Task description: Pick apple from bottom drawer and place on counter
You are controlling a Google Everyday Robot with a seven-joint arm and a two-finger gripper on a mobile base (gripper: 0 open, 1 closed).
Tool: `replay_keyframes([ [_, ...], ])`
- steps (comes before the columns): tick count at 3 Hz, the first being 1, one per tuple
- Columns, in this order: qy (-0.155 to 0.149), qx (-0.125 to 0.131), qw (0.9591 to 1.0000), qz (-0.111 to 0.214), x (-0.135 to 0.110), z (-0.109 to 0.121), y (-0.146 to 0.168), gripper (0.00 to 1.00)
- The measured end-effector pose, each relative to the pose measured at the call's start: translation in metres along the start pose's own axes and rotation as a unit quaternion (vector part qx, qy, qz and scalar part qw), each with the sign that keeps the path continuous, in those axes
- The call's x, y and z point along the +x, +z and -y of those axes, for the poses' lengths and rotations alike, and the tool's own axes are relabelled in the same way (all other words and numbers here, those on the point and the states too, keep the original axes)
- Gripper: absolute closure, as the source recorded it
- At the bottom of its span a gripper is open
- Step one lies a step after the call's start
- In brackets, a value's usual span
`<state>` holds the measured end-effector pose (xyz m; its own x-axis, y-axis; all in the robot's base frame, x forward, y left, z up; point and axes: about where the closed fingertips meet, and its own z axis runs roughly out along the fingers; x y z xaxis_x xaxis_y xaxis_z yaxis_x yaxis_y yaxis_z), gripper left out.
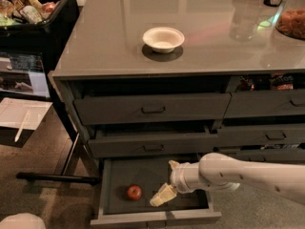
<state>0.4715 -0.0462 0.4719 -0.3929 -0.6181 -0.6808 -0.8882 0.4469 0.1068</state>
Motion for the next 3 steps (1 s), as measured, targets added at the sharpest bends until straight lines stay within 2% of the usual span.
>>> replay_keyframes([
  [1,0.042,-0.008,0.9988,-0.024,0.044,0.01,0.056,0.0],
  [2,0.074,-0.019,0.997,-0.013,0.077,0.015,0.108,0.0],
  [3,0.088,-0.035,0.9943,0.049,0.083,0.023,0.144,0.0],
])
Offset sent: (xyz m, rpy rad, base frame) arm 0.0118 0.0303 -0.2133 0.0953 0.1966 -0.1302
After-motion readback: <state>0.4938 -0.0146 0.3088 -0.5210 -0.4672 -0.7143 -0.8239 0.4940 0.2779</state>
